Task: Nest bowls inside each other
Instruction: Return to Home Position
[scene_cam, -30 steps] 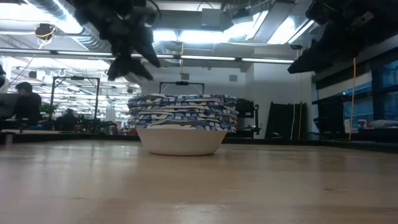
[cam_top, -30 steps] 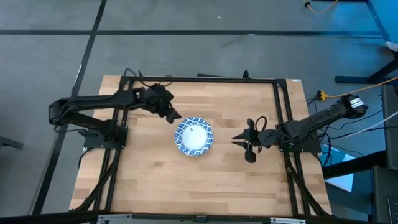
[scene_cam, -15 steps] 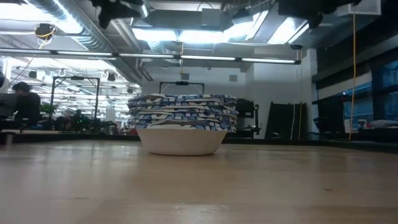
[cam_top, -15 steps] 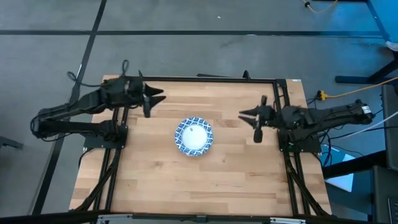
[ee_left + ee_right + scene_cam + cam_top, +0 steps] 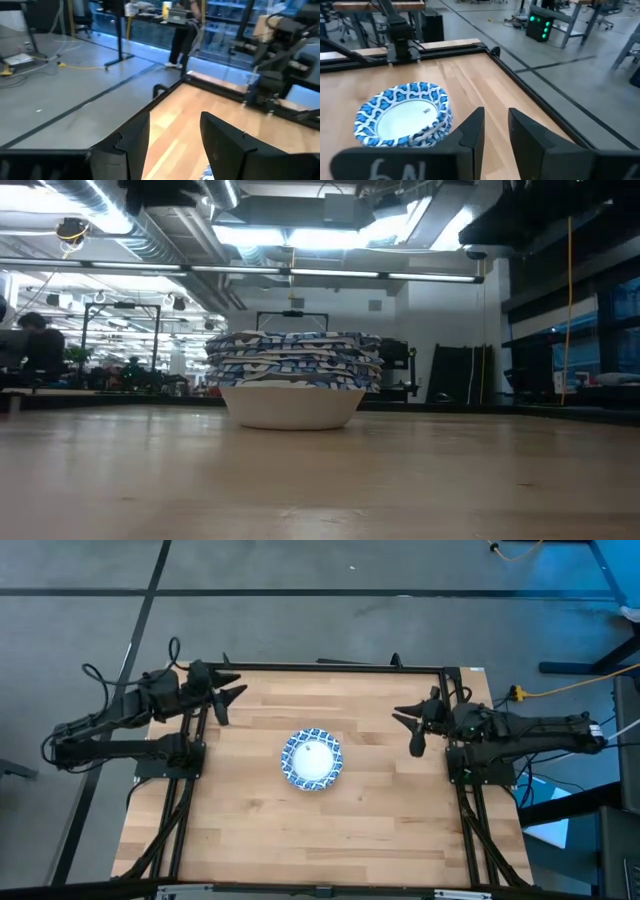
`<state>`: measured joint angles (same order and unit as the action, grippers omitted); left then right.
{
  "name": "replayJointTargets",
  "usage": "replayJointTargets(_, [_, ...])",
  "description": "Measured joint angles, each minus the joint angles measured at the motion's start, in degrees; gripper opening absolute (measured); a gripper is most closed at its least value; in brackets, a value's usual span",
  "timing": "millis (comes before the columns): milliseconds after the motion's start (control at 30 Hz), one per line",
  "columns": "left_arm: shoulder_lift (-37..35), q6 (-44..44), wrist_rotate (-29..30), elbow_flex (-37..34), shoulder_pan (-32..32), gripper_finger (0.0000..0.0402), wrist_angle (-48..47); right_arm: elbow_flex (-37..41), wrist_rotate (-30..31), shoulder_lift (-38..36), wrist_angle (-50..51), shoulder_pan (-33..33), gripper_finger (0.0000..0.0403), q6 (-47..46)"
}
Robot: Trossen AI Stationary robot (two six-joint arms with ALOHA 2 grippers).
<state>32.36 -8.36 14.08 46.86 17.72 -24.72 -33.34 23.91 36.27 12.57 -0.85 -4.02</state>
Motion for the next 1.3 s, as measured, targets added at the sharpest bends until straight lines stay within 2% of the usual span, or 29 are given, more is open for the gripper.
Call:
replayJointTargets(367, [-7.06, -1.76, 0.52, -15.06, -0.02, 0.0169, 8.46, 7.86, -0.44, -4.9, -4.11, 2.15, 0.0088, -2.88])
replayJointTargets(700, [-16.48, -3.48, 1.46, -26.63, 0.0, 0.0169, 13.84, 18.07, -1.11, -10.54, -13.15, 2.15, 0.0088, -6.12])
replayJointTargets(933, [-20.88, -6.13, 1.91, -32.38, 0.0, 0.0169, 14.54, 23.25, -1.06, -13.22, -16.72, 2.15, 0.0088, -8.09])
replayJointTargets(1300, [-25.55, -8.07, 2.43, -40.15, 0.0, 0.0169, 18.49, 26.02, -1.04, -14.01, -17.22, 2.15, 0.0088, -9.96])
